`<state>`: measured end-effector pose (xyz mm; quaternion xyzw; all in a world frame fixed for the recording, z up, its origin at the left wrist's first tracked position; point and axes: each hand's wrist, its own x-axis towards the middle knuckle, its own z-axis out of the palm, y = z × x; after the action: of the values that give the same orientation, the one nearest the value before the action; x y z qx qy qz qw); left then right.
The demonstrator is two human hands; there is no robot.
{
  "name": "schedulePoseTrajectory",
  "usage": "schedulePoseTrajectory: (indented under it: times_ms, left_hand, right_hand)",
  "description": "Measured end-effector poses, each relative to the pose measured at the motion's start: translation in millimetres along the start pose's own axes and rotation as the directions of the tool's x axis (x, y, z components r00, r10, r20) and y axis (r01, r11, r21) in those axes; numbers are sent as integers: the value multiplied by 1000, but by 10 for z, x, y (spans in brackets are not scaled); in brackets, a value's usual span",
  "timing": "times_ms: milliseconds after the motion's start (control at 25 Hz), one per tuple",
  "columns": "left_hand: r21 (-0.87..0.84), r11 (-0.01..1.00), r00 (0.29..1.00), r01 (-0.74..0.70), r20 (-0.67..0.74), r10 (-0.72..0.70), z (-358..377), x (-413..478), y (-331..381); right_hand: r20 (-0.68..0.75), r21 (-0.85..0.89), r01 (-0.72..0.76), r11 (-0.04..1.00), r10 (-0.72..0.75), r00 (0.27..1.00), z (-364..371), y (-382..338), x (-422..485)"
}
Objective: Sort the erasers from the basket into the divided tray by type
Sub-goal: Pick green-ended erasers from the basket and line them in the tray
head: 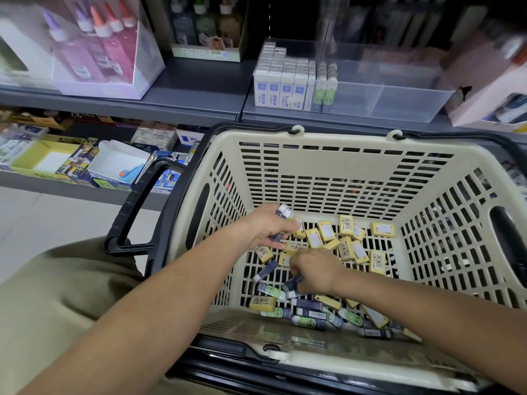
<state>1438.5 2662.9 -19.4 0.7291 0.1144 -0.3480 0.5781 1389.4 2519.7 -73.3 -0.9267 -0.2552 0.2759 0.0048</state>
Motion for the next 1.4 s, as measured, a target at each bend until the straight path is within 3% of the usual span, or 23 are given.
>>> schedulePoseTrajectory:
  times_ms: [160, 440, 600, 720, 800, 880, 920, 1000, 1160, 1240, 1320, 1400]
  left_hand:
    - [31, 999, 999, 25, 20, -26, 2, 21, -40]
    - [136, 989, 991, 65, 107, -79, 14, 28, -80]
    - [159, 984, 990, 77, 103, -94, 12, 27, -86]
    - [184, 980, 989, 75, 112, -96, 29, 10, -98]
    - [203, 975, 983, 85, 141, -115, 22, -5, -86]
    - [206, 975, 970, 86, 207, -129, 3, -34, -42]
    - [189, 979, 964, 82, 234, -126, -10, -41, -18]
    - [146, 984, 958, 98, 253, -133, -38, -48, 9]
    - [123, 982, 941, 147, 290, -177, -47, -72, 25]
    - [48, 991, 975, 125, 182, -132, -82, -47, 63]
    - [-39, 996, 996, 80, 52, -78, -123, -17, 99]
    - [-42, 998, 998, 56, 21, -56, -117, -10, 103]
  right_hand:
    - [14, 66, 28, 997, -29, 999, 47, 64, -35]
    - [-88, 22, 98, 995, -96, 992, 61, 208, -77]
    - [19, 44, 133, 990, -133, 991, 11, 275, -109]
    - [46, 249, 94, 964, -109, 993, -86, 274, -107]
    - [-17, 536, 49, 843, -48, 999, -246, 304, -91]
    - [-64, 801, 36, 598, 26, 998, -393, 344, -92]
    - [-91, 863, 46, 503, 64, 994, -433, 351, -97]
    - [-134, 904, 70, 422, 124, 983, -454, 323, -110]
    - [-238, 839, 108, 533, 181, 954, -436, 282, -74]
    - [-190, 819, 60, 571, 171, 967, -422, 328, -105]
    - [-51, 592, -4, 806, 42, 998, -317, 334, -152]
    - [60, 183, 87, 979, -99, 993, -128, 277, -165]
